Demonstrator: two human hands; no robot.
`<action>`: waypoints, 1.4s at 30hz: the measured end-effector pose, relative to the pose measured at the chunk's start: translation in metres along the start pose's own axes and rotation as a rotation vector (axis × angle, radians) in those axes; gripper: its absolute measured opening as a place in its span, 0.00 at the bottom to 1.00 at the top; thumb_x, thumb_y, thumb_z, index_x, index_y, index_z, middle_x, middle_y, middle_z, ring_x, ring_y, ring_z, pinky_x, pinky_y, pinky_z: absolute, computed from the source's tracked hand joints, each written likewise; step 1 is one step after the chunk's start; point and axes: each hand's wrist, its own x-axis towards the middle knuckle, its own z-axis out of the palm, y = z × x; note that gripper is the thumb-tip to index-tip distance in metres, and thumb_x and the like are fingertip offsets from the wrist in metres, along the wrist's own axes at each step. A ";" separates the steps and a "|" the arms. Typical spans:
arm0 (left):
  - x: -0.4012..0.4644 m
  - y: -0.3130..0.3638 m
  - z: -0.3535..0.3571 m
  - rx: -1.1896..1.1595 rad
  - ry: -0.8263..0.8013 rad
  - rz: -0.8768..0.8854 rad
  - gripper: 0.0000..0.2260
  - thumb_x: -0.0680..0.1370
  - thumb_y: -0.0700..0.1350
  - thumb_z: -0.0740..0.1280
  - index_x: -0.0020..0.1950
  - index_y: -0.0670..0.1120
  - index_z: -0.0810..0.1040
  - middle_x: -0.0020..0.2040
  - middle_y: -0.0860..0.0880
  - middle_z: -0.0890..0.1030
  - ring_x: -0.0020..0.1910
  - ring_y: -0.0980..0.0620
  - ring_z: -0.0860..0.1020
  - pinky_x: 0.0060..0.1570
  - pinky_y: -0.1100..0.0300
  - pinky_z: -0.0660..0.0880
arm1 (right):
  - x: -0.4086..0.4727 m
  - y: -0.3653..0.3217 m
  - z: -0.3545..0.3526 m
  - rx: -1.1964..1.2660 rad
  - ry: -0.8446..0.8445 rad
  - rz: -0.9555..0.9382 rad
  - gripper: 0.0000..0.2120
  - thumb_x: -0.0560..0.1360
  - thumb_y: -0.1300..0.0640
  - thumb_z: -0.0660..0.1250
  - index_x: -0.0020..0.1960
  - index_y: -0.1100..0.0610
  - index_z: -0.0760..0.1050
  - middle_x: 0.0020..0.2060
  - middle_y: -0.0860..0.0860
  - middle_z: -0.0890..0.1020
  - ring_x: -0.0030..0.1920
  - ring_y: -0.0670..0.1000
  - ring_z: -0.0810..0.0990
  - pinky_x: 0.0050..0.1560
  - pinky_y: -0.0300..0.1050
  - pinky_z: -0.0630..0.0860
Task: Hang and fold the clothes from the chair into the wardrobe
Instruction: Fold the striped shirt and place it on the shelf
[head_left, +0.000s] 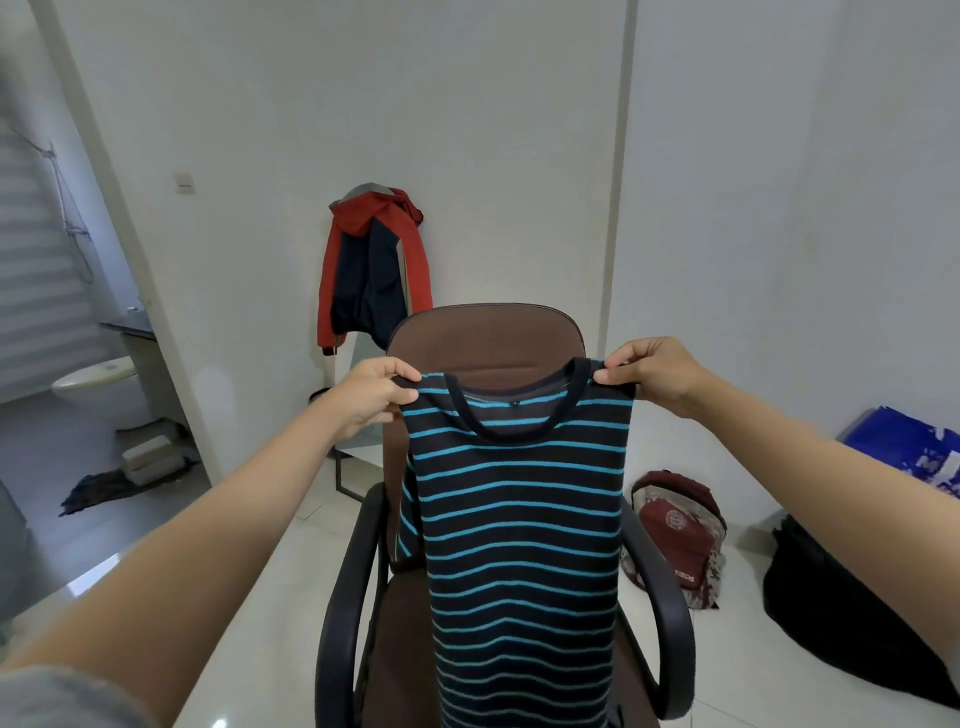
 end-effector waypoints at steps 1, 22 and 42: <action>0.010 -0.002 0.003 0.051 -0.008 -0.012 0.10 0.76 0.31 0.65 0.46 0.46 0.77 0.50 0.48 0.79 0.51 0.49 0.78 0.57 0.52 0.75 | 0.011 0.006 0.002 -0.047 -0.002 0.012 0.07 0.66 0.69 0.75 0.38 0.63 0.77 0.35 0.56 0.80 0.37 0.53 0.81 0.35 0.40 0.80; 0.113 -0.010 0.049 -0.170 0.225 -0.034 0.16 0.75 0.24 0.58 0.42 0.43 0.75 0.47 0.47 0.77 0.49 0.50 0.78 0.46 0.60 0.79 | 0.136 0.058 -0.002 -0.060 -0.015 -0.096 0.13 0.61 0.69 0.79 0.30 0.57 0.76 0.33 0.55 0.76 0.38 0.54 0.75 0.45 0.49 0.76; -0.191 -0.218 0.097 0.009 -0.093 -0.425 0.05 0.73 0.32 0.69 0.42 0.41 0.77 0.46 0.43 0.80 0.44 0.49 0.81 0.37 0.67 0.77 | -0.187 0.234 0.028 -0.290 -0.317 0.367 0.10 0.62 0.68 0.79 0.33 0.62 0.78 0.24 0.47 0.78 0.25 0.45 0.75 0.28 0.36 0.72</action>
